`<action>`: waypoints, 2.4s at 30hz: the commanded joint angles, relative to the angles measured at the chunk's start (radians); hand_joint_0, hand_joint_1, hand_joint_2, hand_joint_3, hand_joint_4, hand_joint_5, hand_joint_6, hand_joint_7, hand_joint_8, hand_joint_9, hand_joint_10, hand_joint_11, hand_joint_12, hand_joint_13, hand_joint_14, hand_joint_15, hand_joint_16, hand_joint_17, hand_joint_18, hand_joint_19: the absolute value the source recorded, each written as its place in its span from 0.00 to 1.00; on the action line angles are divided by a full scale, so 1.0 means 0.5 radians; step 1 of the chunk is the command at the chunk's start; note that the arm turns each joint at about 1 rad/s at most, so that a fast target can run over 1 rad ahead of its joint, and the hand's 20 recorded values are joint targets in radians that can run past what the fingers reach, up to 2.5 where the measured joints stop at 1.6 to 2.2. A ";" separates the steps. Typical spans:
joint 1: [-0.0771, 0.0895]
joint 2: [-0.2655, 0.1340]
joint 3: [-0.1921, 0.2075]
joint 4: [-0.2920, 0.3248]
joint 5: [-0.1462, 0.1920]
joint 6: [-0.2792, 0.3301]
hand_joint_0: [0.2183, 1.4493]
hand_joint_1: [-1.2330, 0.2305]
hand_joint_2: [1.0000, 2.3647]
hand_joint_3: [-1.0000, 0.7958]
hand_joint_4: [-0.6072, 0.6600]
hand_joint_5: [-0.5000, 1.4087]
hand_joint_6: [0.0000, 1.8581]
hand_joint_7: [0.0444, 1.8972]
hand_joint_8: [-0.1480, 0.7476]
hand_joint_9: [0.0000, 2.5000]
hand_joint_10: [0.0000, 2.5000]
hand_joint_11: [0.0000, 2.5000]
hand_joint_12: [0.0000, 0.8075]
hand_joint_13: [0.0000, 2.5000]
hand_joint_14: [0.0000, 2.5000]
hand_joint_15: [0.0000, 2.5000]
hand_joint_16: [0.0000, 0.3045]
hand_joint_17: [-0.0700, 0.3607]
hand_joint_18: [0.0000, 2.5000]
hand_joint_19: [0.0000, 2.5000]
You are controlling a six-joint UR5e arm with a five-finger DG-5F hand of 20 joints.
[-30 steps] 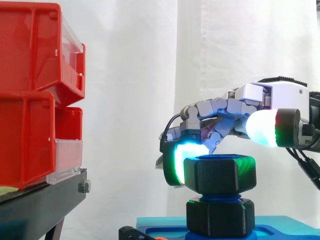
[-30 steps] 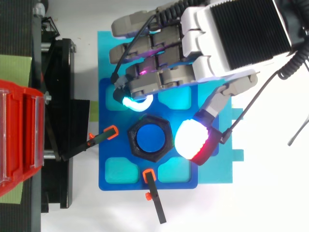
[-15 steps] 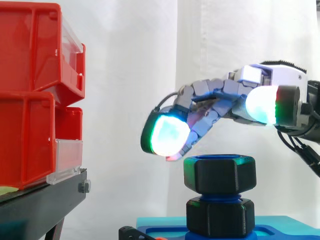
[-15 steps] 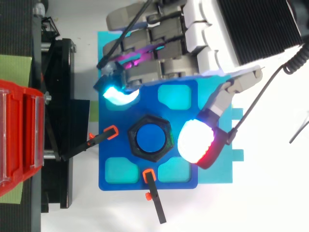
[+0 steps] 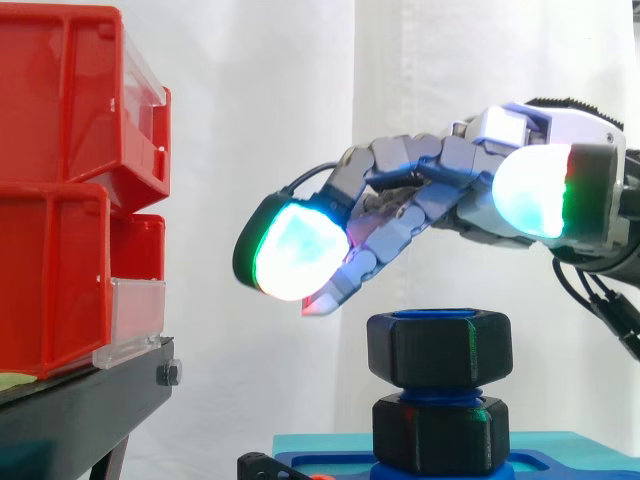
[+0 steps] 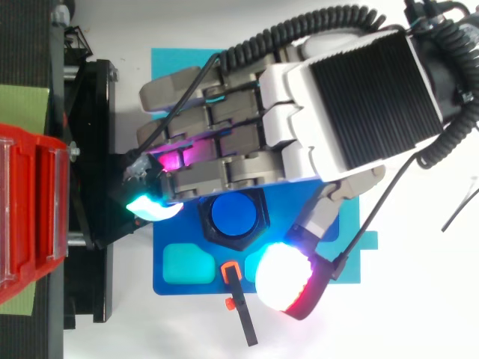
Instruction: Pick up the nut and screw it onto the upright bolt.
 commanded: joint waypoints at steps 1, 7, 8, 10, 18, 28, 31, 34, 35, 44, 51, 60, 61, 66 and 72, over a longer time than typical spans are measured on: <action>0.021 -0.013 0.000 -0.006 0.038 -0.003 0.22 0.77 0.00 0.28 0.63 0.20 0.27 0.35 0.42 0.32 0.00 0.00 0.28 0.25 0.00 0.00 0.08 0.29 0.14 0.00; 0.024 -0.013 -0.003 -0.021 0.038 -0.003 0.22 0.76 0.00 0.28 0.64 0.20 0.27 0.38 0.42 0.32 0.00 0.00 0.28 0.25 0.00 0.00 0.08 0.29 0.13 0.00; 0.024 -0.013 0.000 -0.027 0.038 -0.003 0.22 0.76 0.00 0.28 0.64 0.20 0.27 0.39 0.43 0.32 0.00 0.00 0.28 0.25 0.00 0.00 0.08 0.29 0.13 0.00; 0.018 -0.013 -0.003 -0.042 0.038 -0.012 0.22 0.76 0.00 0.28 0.65 0.20 0.27 0.41 0.43 0.32 0.00 0.00 0.28 0.25 0.00 0.00 0.08 0.29 0.13 0.00; 0.006 -0.013 -0.061 -0.048 0.028 -0.043 0.23 0.75 0.00 0.28 0.68 0.22 0.27 0.52 0.44 0.33 0.00 0.00 0.27 0.25 0.00 0.00 0.07 0.27 0.14 0.00; -0.016 -0.013 -0.061 -0.045 0.025 -0.037 0.23 0.75 0.00 0.28 0.67 0.23 0.27 0.63 0.45 0.33 0.00 0.00 0.26 0.26 0.00 0.00 0.07 0.27 0.14 0.00; -0.025 -0.013 -0.061 -0.045 0.025 -0.037 0.23 0.74 0.00 0.28 0.66 0.23 0.27 0.66 0.46 0.34 0.00 0.00 0.25 0.27 0.00 0.00 0.06 0.26 0.14 0.00; -0.034 -0.013 -0.058 -0.045 0.022 -0.037 0.23 0.74 0.00 0.28 0.65 0.24 0.27 0.69 0.46 0.34 0.00 0.00 0.25 0.27 0.00 0.00 0.06 0.26 0.15 0.00; -0.037 -0.010 -0.061 -0.045 0.022 -0.037 0.23 0.74 0.00 0.28 0.65 0.24 0.27 0.71 0.46 0.34 0.00 0.00 0.25 0.27 0.00 0.00 0.06 0.26 0.15 0.00; -0.065 -0.010 -0.061 -0.039 0.016 -0.034 0.24 0.73 0.00 0.28 0.63 0.24 0.27 0.79 0.47 0.35 0.00 0.00 0.24 0.28 0.00 0.00 0.06 0.25 0.16 0.00; -0.098 -0.013 -0.058 0.028 -0.018 -0.031 0.24 0.73 0.00 0.28 0.65 0.24 0.27 0.74 0.47 0.36 0.00 0.00 0.24 0.28 0.00 0.00 0.06 0.25 0.16 0.00; -0.108 -0.010 -0.006 0.053 -0.067 -0.022 0.22 0.75 0.00 0.28 0.64 0.20 0.27 0.35 0.40 0.31 0.00 0.00 0.24 0.23 0.00 0.00 0.07 0.27 0.12 0.00; -0.101 -0.010 0.003 0.053 -0.076 -0.022 0.22 0.75 0.00 0.28 0.64 0.20 0.27 0.34 0.40 0.31 0.00 0.00 0.25 0.23 0.00 0.00 0.07 0.27 0.12 0.00; -0.077 -0.013 0.018 0.050 -0.076 -0.009 0.22 0.75 0.00 0.28 0.64 0.20 0.27 0.34 0.40 0.30 0.00 0.00 0.25 0.22 0.00 0.00 0.07 0.28 0.11 0.00; -0.046 -0.013 -0.006 0.044 -0.070 -0.009 0.22 0.76 0.00 0.28 0.64 0.20 0.27 0.35 0.40 0.30 0.00 0.00 0.26 0.22 0.00 0.00 0.07 0.28 0.11 0.00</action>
